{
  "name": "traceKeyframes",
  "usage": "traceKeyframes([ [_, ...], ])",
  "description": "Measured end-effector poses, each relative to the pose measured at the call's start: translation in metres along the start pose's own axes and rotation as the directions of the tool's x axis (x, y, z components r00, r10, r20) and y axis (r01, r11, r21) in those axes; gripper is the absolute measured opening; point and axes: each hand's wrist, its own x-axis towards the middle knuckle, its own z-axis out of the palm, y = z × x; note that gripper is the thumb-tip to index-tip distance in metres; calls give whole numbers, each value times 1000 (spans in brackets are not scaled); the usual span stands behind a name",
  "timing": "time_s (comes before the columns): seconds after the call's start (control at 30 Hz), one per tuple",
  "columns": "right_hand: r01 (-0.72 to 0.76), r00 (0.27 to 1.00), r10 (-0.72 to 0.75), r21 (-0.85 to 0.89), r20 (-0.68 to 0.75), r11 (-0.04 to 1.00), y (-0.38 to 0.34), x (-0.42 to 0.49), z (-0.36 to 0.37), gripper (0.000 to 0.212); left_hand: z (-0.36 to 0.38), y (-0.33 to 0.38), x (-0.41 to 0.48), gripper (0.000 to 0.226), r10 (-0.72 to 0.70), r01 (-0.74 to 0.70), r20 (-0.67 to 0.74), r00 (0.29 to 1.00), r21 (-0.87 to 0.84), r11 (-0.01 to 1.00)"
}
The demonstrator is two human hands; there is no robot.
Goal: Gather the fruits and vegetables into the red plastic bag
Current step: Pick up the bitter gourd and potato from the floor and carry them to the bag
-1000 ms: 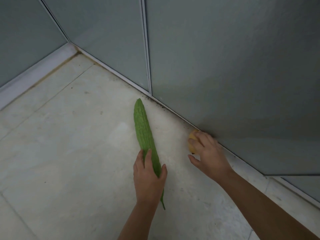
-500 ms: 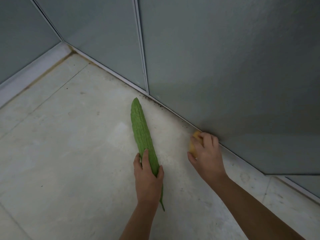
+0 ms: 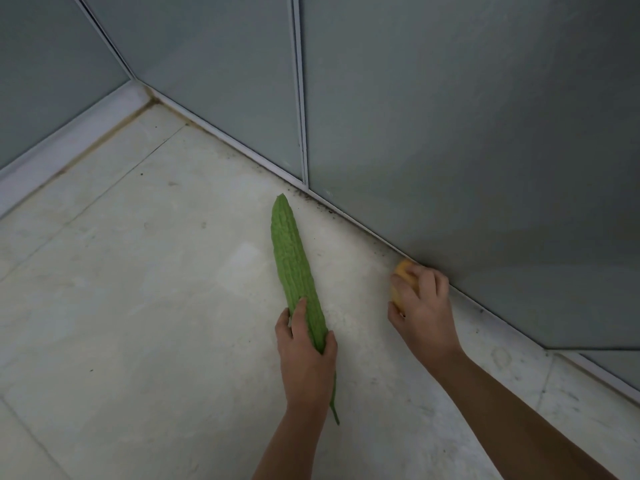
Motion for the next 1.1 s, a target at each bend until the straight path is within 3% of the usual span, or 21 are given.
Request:
traceKeyframes([
  [0.37,1,1000,-1,-92,4,996,-3,3,4,53,-5,2,-1,64,-6,7,7,1000,-77,997],
  [0.7,-129,988,107,206,115,970,-25,-1,-7,58,-11,5,-3,67,-49,52,17,999,-185,981],
  [1.1,-304,938,239,266,250,915,-30,1,-8,60,-16,8,-4,67,-196,178,2,981,-422,889],
])
